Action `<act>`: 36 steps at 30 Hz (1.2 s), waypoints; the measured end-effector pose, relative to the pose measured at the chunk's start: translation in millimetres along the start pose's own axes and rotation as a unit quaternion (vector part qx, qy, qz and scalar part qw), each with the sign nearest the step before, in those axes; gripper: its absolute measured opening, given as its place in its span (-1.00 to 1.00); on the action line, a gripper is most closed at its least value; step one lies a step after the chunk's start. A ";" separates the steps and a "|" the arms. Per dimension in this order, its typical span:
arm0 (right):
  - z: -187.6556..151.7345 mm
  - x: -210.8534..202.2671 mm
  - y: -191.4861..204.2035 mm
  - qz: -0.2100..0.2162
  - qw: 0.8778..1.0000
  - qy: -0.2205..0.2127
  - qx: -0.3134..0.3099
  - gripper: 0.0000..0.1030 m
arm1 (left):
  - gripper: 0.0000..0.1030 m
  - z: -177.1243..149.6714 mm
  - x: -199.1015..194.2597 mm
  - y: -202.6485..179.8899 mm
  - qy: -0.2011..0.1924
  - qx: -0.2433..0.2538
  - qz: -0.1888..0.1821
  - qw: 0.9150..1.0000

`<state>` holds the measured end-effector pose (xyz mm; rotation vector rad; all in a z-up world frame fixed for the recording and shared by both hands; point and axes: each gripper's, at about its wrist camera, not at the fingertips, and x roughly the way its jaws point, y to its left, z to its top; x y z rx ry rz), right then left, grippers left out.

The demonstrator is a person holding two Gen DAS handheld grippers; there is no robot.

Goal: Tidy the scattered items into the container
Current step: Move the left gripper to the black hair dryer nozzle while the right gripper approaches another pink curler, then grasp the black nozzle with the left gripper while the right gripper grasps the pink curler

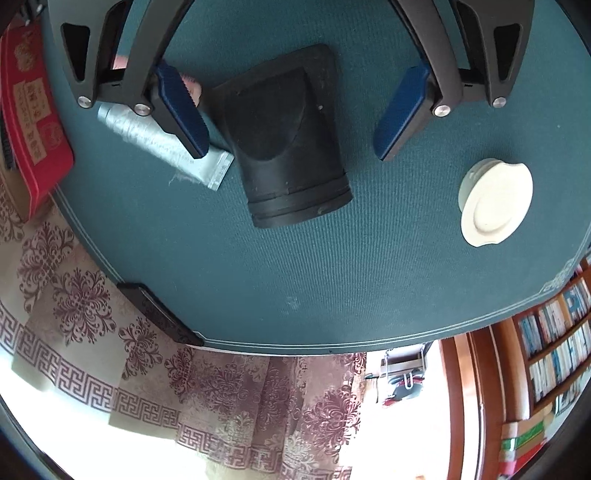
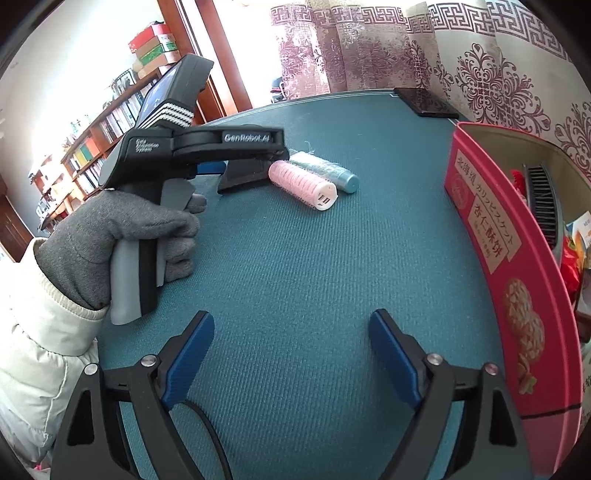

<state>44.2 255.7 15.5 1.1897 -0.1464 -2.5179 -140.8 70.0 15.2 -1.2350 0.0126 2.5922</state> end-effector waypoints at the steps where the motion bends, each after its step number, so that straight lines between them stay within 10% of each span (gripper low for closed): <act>1: 0.1 -0.2 0.2 0.000 1.000 0.000 0.000 0.73 | 0.78 -1.0 -1.2 2.2 0.001 0.002 0.000 1.000; 15: -0.7 -0.3 0.0 -0.001 1.000 0.000 -0.002 0.74 | 0.76 4.2 0.7 12.5 0.011 0.013 0.023 1.000; 17: -0.7 -0.2 0.3 -0.002 1.000 0.000 -0.002 0.74 | 0.15 4.7 -0.5 5.6 -0.001 0.034 0.034 0.999; 36: 80.2 28.8 -0.4 -0.031 0.999 -0.025 -0.017 0.26 | 0.07 -30.1 -39.7 35.7 -0.031 -0.032 -0.031 0.998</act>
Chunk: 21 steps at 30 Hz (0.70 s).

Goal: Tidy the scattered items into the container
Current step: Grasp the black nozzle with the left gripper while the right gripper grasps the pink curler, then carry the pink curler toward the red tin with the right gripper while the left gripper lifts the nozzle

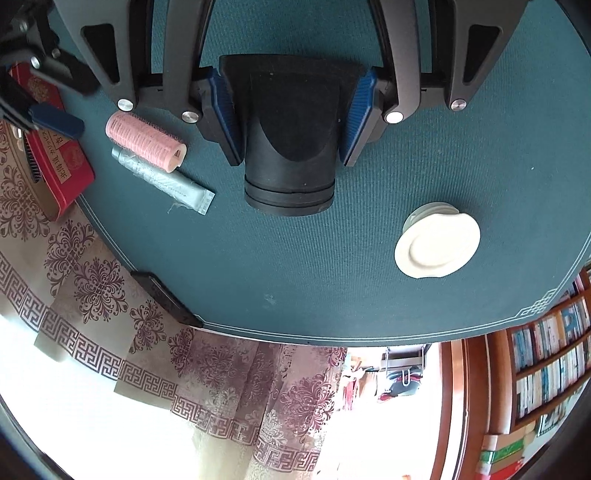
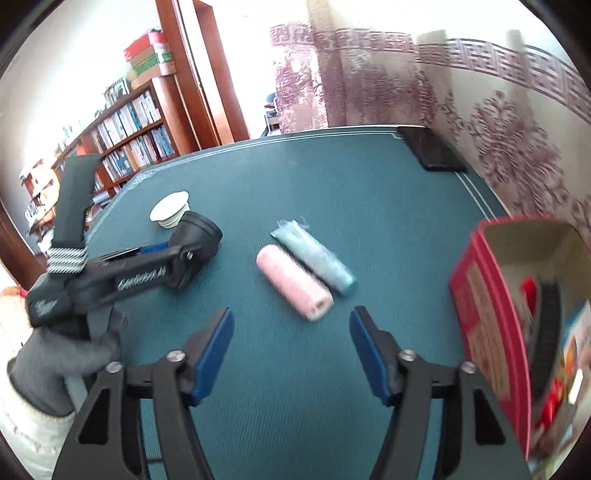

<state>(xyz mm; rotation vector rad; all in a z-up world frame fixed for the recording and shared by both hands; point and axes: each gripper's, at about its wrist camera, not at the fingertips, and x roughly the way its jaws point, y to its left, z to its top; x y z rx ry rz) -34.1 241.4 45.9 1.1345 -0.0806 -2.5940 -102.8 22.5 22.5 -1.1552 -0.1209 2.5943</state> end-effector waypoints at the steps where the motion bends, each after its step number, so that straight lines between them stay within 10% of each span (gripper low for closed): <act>1: 2.9 5.1 0.1 0.000 1.000 0.003 0.000 0.22 | 0.07 -0.5 0.6 -0.4 -0.001 0.002 0.001 1.000; 21: 15.3 53.7 5.6 -0.031 0.997 0.045 -0.050 -0.11 | 0.10 -1.4 7.8 2.2 0.005 -0.002 -0.007 1.000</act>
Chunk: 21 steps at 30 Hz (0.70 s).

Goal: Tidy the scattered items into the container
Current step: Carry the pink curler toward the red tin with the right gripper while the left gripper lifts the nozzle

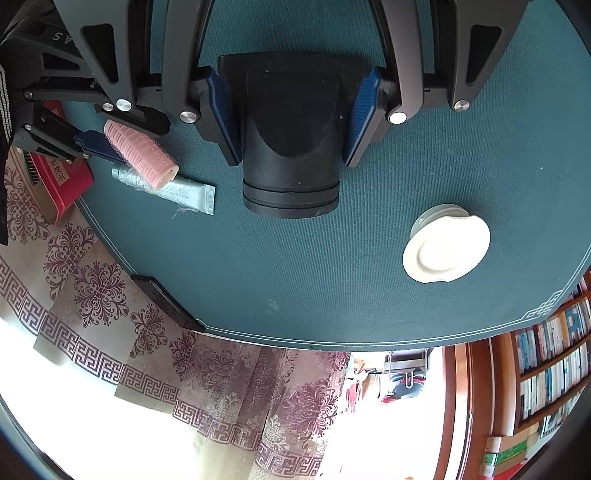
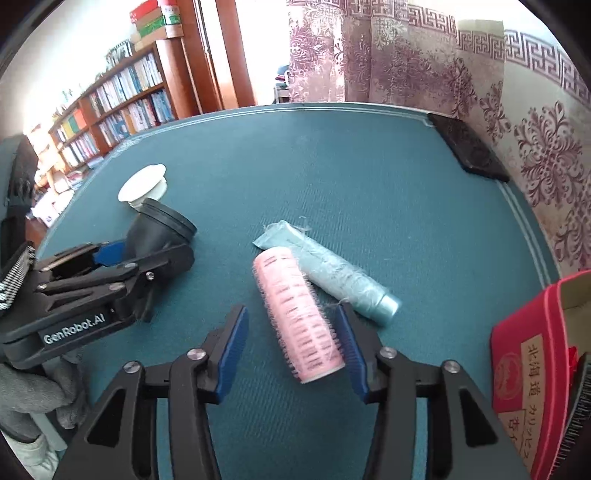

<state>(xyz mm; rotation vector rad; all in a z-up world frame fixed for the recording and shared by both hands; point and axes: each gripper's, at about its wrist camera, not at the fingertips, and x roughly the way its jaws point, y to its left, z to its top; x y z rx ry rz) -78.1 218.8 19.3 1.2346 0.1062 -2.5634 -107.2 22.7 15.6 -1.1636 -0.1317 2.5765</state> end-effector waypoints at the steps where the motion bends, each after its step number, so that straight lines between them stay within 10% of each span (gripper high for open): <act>1: -0.8 -0.7 0.6 -0.007 1.000 -0.001 0.003 -0.22 | 0.10 -0.2 -0.2 0.2 0.000 0.000 0.001 1.000; 21: -29.2 -83.5 -17.3 0.047 0.992 -0.056 0.103 -0.44 | -0.03 -0.8 -17.5 -28.2 -0.018 0.019 -0.041 0.999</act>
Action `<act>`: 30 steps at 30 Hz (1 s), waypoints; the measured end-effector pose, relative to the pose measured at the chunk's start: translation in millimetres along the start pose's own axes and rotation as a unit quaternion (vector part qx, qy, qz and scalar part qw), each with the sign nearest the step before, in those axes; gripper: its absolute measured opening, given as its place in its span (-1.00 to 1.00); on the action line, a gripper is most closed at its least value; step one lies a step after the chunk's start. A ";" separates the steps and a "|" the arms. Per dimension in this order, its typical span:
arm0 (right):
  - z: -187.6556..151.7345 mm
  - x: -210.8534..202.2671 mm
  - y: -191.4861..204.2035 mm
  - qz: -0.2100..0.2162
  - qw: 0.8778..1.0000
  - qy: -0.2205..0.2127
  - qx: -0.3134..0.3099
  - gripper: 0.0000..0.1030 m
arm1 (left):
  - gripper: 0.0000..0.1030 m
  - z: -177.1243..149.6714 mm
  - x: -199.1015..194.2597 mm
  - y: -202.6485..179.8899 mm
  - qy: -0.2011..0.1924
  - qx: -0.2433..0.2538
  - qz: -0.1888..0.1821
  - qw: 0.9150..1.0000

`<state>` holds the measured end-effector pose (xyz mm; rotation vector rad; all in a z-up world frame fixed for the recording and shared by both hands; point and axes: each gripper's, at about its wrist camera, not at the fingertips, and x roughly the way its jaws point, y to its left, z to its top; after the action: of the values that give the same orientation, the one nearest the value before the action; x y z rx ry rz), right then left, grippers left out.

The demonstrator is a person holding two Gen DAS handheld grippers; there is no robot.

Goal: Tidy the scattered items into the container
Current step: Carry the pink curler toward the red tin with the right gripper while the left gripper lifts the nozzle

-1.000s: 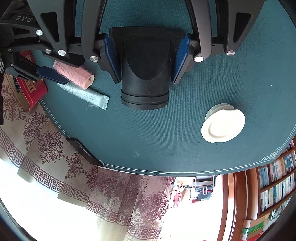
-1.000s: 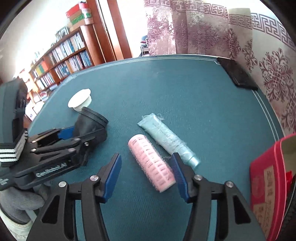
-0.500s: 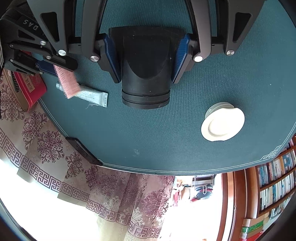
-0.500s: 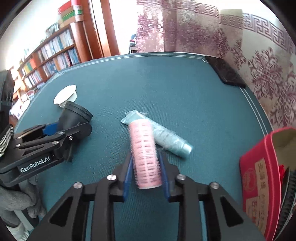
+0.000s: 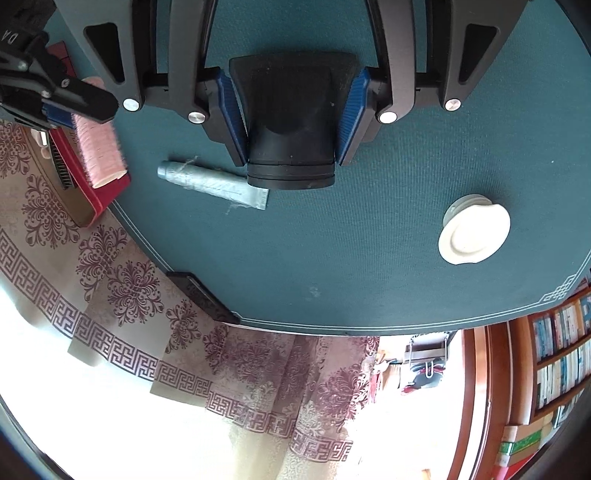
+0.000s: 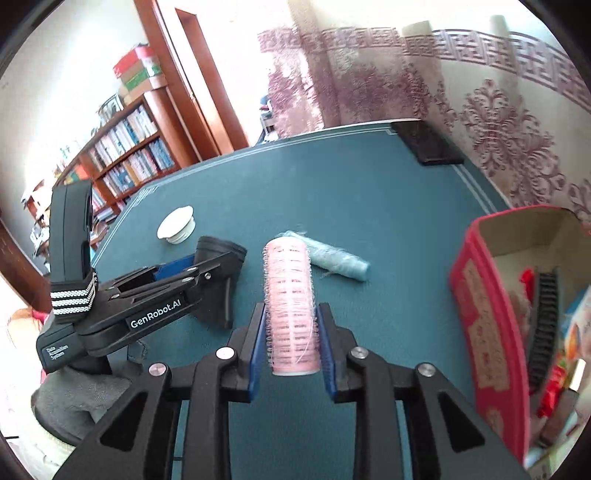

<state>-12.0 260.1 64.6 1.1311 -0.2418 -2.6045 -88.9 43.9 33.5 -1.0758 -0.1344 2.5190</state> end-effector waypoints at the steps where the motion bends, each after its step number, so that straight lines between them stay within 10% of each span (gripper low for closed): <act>1: -0.2 -3.9 -1.7 0.000 1.000 -0.003 0.005 -0.44 | -0.03 -0.2 -2.1 -2.2 -0.002 0.002 -0.002 1.000; 30: -22.4 -119.1 -104.1 -0.121 0.982 -0.108 0.096 -0.44 | -0.05 10.2 -51.6 -85.2 -0.043 0.065 -0.073 0.994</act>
<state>61.3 396.6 103.4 0.9884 -0.4355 -2.9780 -36.6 102.4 95.7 -0.8756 -0.0698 2.4073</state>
